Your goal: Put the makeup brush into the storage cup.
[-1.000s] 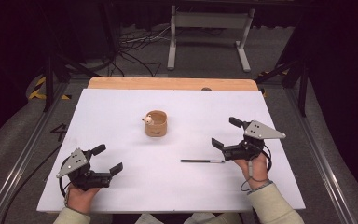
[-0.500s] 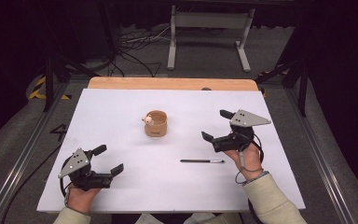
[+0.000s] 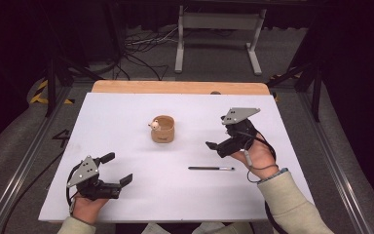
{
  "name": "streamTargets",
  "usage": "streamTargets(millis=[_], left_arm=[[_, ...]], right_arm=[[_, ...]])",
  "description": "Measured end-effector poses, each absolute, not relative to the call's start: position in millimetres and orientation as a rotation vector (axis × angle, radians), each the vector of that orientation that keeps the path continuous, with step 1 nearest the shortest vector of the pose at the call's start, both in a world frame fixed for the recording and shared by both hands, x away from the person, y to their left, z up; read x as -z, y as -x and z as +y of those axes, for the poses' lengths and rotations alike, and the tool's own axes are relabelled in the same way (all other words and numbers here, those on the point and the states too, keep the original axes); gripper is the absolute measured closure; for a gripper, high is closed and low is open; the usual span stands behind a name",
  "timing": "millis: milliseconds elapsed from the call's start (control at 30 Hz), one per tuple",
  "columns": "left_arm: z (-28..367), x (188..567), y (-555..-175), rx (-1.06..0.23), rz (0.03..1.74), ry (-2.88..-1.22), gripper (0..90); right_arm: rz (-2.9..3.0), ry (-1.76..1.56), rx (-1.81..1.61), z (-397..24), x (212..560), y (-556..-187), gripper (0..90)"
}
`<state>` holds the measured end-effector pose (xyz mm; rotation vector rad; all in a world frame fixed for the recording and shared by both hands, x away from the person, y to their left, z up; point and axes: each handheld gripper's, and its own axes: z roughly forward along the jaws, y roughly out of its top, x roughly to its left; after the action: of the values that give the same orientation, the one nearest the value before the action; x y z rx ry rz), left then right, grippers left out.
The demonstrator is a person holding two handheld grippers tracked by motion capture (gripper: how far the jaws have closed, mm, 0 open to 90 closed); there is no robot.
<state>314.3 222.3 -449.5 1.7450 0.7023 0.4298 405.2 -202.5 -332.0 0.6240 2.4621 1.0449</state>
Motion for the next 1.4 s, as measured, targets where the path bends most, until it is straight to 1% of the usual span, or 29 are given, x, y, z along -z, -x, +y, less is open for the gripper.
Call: streamTargets(millis=[633, 900, 1100, 1400], left_arm=[[225.2, 451.0, -314.5, -0.408, 0.724, -1.747, 2.3], [224.9, 450.5, -314.1, -0.402, 0.731, -1.747, 2.6], [225.4, 450.1, -313.8, -0.395, 0.737, -1.744, 2.5], [225.4, 450.0, -314.1, -0.391, 0.735, -1.746, 2.5]], right_arm=[[2.615, -0.574, -0.733, -183.0, 328.1, -412.3, 2.7], [2.729, -0.566, -0.597, -173.1, 339.6, -414.0, 4.0], [2.765, -0.577, -0.560, -169.0, 349.1, -414.2, 4.0], [2.884, -0.591, -0.449, -166.4, 372.6, -415.7, 11.3]])
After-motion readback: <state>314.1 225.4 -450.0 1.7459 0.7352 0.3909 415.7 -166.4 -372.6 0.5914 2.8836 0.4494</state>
